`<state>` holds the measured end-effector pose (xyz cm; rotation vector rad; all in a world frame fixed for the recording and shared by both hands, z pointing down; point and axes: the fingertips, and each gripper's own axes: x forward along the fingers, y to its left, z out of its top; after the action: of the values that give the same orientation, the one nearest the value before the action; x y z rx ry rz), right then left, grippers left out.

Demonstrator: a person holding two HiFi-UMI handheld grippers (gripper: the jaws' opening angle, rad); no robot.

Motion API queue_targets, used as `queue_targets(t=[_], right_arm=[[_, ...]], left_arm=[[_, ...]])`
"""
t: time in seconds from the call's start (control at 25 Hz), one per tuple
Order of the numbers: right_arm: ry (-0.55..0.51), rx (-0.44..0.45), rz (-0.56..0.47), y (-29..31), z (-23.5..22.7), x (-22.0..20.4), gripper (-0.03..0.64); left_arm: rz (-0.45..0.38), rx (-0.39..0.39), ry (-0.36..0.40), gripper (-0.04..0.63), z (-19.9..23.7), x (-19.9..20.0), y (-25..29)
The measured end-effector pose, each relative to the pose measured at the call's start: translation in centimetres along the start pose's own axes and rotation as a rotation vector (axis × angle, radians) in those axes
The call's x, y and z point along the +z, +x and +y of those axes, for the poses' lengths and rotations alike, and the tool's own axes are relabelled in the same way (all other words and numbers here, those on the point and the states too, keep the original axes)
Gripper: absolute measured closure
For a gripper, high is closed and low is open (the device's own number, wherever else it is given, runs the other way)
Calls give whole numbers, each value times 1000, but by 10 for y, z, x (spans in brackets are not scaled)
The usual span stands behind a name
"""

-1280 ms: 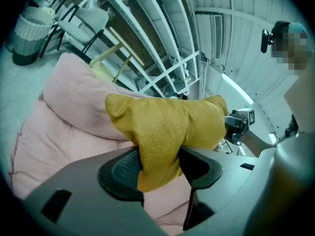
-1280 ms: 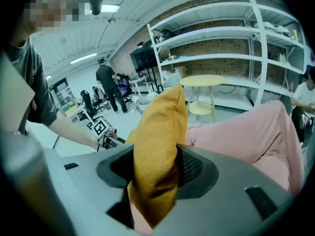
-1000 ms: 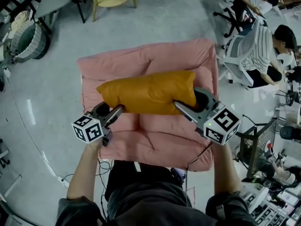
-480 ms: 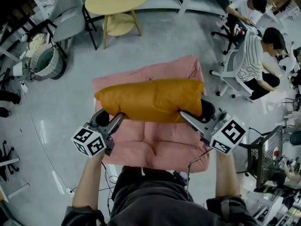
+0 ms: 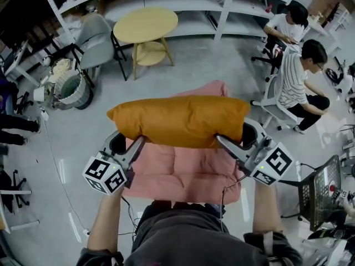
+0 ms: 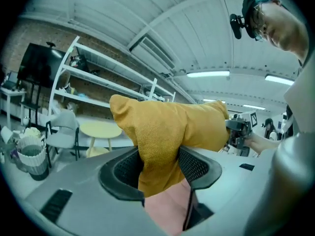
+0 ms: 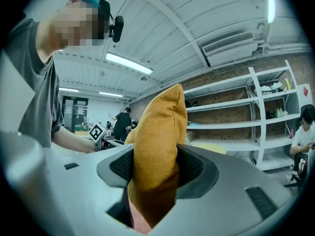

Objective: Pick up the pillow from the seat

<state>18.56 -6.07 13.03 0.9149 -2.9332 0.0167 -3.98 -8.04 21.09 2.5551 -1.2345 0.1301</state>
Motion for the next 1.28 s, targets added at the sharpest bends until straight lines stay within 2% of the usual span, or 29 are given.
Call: queue_targets(t=[0.16, 0.4, 0.56, 0.92, 1.28], right_arm=[[-7, 3, -65, -26, 11, 25, 388], [-14, 7, -193, -54, 20, 62, 388], [4, 6, -235, -63, 26, 71, 388], [59, -2, -240, -27, 40, 66, 388], [102, -40, -195, 13, 58, 55, 390]], left_arm=[[-25, 30, 54, 360, -29, 29, -19], [-89, 60, 178, 361, -63, 86, -42], [-112, 71, 217, 364, -75, 104, -53], [-114, 65, 211, 370, -40, 107, -69], [-111, 28, 172, 370, 5, 97, -79]])
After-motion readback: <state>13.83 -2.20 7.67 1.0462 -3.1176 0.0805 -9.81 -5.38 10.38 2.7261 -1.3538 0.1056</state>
